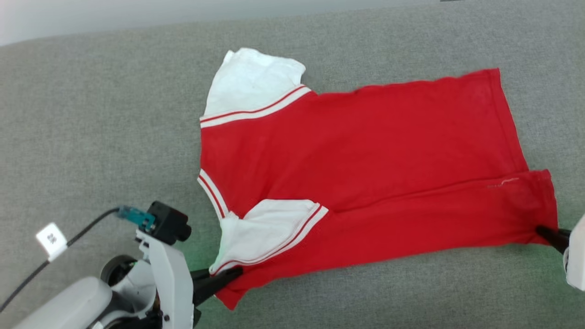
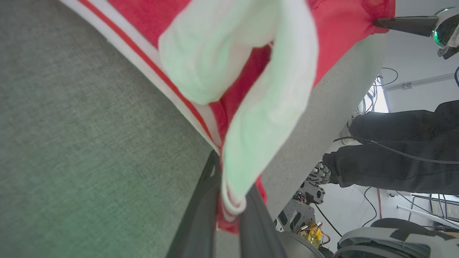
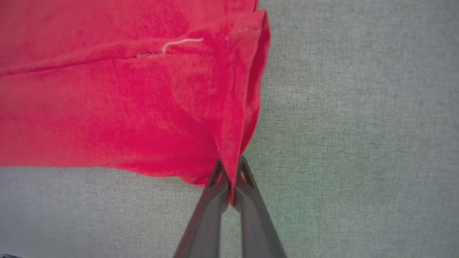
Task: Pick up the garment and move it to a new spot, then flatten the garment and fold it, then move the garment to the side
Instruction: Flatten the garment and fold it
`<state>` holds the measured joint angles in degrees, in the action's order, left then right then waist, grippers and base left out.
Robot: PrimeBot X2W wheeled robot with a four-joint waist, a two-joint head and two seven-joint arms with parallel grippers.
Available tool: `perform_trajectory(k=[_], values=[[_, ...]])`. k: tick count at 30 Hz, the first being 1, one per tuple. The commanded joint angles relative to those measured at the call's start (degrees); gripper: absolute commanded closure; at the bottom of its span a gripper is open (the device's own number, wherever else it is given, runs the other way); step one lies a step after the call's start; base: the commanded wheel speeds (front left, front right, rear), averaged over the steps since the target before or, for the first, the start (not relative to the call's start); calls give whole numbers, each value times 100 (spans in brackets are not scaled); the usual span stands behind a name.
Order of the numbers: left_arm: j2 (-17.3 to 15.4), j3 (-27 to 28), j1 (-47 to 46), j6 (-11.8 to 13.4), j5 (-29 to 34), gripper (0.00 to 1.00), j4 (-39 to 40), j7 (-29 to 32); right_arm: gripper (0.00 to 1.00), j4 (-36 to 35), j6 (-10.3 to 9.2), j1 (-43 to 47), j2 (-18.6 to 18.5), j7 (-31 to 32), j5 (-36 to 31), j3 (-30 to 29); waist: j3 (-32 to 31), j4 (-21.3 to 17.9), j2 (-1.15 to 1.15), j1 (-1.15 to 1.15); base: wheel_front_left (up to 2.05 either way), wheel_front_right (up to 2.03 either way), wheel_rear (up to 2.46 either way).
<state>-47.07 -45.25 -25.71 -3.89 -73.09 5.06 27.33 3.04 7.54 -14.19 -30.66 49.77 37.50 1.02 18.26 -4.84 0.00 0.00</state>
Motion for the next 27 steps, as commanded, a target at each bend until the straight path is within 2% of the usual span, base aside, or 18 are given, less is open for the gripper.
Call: perform_trajectory(k=[1,4,5,6,7,8,13,16,18,21,23,27], values=[[-30,27,115,66,-20,100,81,-74,100,-38,-11,125,-15,4,59,-77,-22,20,0,0,0,0,0],[-46,83,230,168,26,100,155,-252,100,-79,-11,226,-18,-45,75,-179,-62,29,0,0,0,0,0],[-32,91,258,189,50,90,167,-311,100,-89,-11,253,-17,-89,62,-182,-86,28,0,0,0,0,0],[-7,121,282,235,48,57,159,-381,78,-106,-11,275,-18,-138,40,-189,-111,28,0,0,0,0,0],[20,147,306,272,47,5,147,-447,47,-125,-11,292,-15,-218,29,-196,-139,26,0,0,0,0,0],[51,170,340,305,18,0,139,-501,0,-156,-11,306,-8,-303,61,-175,-171,26,0,0,0,0,0],[87,480,586,543,-139,0,99,-1011,0,-266,-10,232,139,-727,274,-343,-357,17,0,0,0,0,0],[108,777,785,629,-225,0,128,-1514,0,-324,-10,156,188,-1210,191,-474,-472,53,0,0,0,0,0],[139,1023,943,783,-281,0,62,-1919,0,-292,-10,119,285,-1618,27,-620,-548,90,0,0,0,0,0],[175,1418,1036,1079,-83,0,-99,-2658,0,-260,-10,5,556,-2375,-360,-798,-611,119,0,0,0,0,0],[66,1513,1007,1240,343,0,-216,-3103,0,-237,-10,-73,741,-2909,-768,-841,-613,100,0,0,0,0,0],[52,1653,780,1395,947,0,-506,-3782,0,-172,-10,-225,1208,-3938,-1493,-804,-560,15,0,0,0,0,0]])
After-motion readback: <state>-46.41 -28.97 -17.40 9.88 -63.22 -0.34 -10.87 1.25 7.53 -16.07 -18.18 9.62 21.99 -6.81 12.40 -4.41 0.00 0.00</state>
